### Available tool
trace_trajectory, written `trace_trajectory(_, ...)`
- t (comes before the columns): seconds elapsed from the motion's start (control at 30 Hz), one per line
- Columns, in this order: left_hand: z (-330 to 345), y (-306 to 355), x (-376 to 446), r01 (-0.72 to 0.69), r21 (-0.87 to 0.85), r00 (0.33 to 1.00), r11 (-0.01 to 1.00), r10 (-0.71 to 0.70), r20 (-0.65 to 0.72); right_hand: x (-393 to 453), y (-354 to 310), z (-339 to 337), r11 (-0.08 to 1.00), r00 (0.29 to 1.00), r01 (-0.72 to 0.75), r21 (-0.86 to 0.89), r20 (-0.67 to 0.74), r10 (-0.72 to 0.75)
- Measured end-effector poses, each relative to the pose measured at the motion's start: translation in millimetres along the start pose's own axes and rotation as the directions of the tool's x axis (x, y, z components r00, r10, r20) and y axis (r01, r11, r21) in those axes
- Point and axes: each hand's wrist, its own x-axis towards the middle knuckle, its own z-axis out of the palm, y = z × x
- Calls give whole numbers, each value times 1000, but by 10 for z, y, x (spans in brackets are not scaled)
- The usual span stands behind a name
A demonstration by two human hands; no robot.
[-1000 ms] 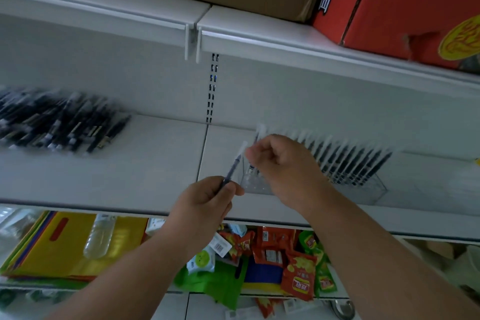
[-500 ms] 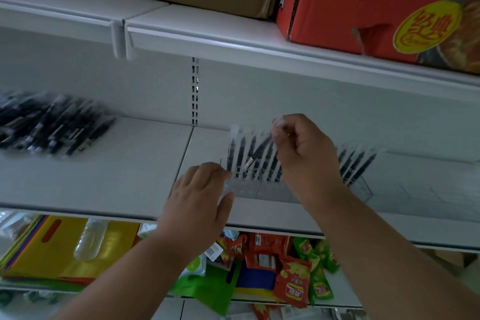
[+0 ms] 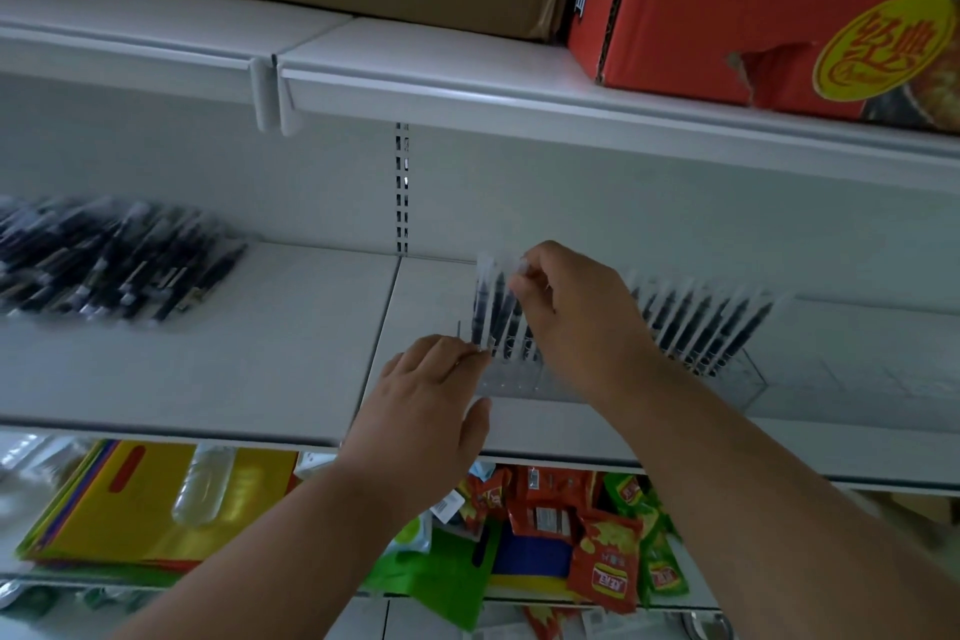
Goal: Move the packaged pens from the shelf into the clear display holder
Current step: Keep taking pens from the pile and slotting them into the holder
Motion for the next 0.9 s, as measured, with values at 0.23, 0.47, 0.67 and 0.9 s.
trace_trajectory(0.23, -13, -67, 30, -45, -1, 999, 999, 45, 14, 35, -73, 76, 994, 999, -21, -105, 22, 23)
trace_trajectory(0.47, -3, -136, 50, -87, -2, 996, 996, 87, 16, 55, -152, 74, 981, 999, -10, -196, 42, 18)
trace_trajectory(0.67, -6, -131, 39, -68, -16, 998, 998, 68, 12, -18, -145, 181, 980, 994, -96, -176, 43, 105)
trace_trajectory(0.9, -92, -53, 7, -4, 9, 999, 1000, 3, 47, -229, -130, 94, 990, 995, -98, -102, -46, 94)
